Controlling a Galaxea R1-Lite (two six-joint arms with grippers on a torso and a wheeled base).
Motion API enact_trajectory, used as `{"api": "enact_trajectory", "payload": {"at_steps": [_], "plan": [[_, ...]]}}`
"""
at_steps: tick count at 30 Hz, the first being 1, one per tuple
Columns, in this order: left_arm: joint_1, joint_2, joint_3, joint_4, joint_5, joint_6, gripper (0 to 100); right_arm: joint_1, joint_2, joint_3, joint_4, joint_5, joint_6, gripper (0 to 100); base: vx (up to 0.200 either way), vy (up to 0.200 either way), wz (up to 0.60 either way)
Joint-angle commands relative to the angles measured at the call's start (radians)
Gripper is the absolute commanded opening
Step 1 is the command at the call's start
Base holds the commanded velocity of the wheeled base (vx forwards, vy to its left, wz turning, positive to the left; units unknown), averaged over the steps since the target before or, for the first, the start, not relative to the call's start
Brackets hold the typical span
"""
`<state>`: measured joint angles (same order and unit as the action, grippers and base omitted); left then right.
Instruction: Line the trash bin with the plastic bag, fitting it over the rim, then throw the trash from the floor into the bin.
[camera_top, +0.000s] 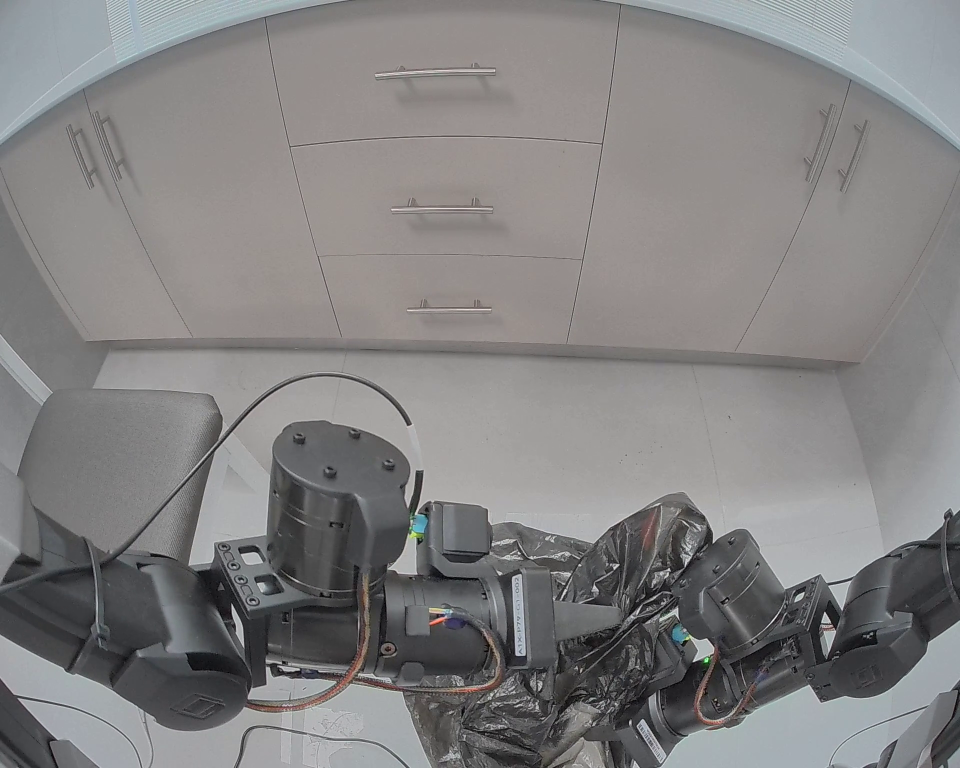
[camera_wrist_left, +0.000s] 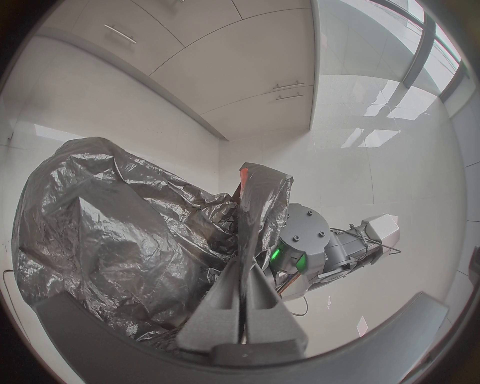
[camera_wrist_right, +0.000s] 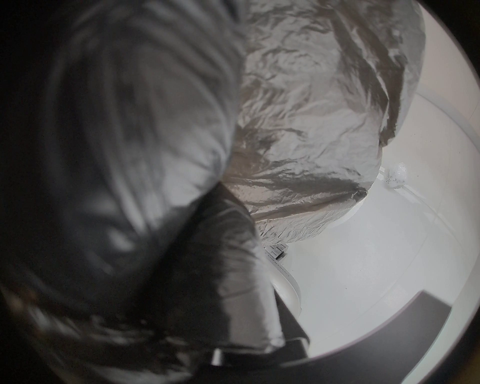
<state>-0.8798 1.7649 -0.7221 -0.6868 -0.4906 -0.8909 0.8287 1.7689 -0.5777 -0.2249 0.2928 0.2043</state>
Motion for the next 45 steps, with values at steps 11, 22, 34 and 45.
{"api": "enact_trajectory", "payload": {"at_steps": [11, 22, 34, 45], "plan": [[0.067, 0.082, 0.000, -0.023, -0.002, 0.001, 0, -0.071, 0.139, 0.090, -0.269, 0.002, 0.000, 0, 0.000, 0.000, 0.00], [0.097, 0.171, -0.003, -0.066, -0.002, -0.002, 0, -0.091, 0.208, 0.082, -0.283, 0.002, -0.002, 0, 0.000, 0.000, 0.00], [0.180, 0.252, -0.005, -0.129, -0.003, -0.003, 0, -0.155, 0.285, 0.079, -0.379, 0.002, 0.001, 0, 0.000, 0.000, 0.00], [0.211, 0.324, -0.030, -0.131, 0.001, 0.000, 0, -0.183, 0.328, 0.059, -0.379, -0.038, 0.000, 0, 0.000, 0.000, 0.00]]}}
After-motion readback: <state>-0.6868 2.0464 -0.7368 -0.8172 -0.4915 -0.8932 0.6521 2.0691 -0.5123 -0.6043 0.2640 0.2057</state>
